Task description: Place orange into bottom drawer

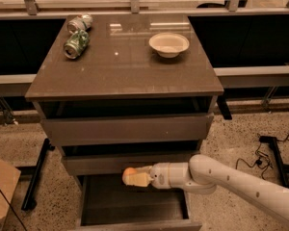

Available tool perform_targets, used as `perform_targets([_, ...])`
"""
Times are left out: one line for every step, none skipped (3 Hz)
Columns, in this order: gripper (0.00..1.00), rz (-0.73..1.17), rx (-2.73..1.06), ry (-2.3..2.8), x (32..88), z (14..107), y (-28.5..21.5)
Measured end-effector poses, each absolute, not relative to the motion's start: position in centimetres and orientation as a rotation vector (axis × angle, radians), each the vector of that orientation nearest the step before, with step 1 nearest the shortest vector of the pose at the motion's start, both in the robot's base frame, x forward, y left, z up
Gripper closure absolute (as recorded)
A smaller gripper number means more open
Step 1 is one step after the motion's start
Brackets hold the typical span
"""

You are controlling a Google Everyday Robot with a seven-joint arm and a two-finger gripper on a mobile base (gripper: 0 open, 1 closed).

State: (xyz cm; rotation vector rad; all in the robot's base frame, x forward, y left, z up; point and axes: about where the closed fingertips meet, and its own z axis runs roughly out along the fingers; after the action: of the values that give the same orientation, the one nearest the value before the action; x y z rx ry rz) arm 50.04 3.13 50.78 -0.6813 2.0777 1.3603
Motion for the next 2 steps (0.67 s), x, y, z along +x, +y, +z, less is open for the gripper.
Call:
perform_targets([1.0,1.362,-0.654,2.114,50.2,47.8,3.9])
perform_targets([1.0,1.368,-0.616,2.161,50.2,41.9,4.7])
